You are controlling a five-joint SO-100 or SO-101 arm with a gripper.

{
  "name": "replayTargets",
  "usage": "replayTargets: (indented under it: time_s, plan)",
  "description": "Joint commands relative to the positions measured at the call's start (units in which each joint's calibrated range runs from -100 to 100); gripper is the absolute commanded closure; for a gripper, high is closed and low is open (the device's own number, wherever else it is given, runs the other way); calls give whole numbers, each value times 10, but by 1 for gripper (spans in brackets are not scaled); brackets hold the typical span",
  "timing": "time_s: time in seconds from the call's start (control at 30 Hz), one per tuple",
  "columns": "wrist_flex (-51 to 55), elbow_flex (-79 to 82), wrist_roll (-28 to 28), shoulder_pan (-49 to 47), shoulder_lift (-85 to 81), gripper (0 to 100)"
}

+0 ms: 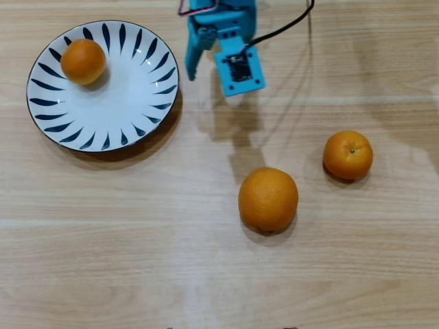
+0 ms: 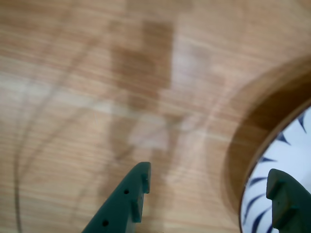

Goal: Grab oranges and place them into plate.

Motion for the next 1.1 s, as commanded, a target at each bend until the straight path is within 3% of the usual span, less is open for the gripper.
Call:
replayTargets:
  time_s: [0.0, 0.27, 0.53, 0.77, 1.07]
  plan:
    - [-63, -29, -34, -68, 18, 74]
    - [-151, -66, -95, -176, 90, 73]
    - [-152, -171, -125, -229, 189, 64]
    - [-225, -246, -128, -257, 289, 63]
    - [-224, -417, -147, -282, 451, 64]
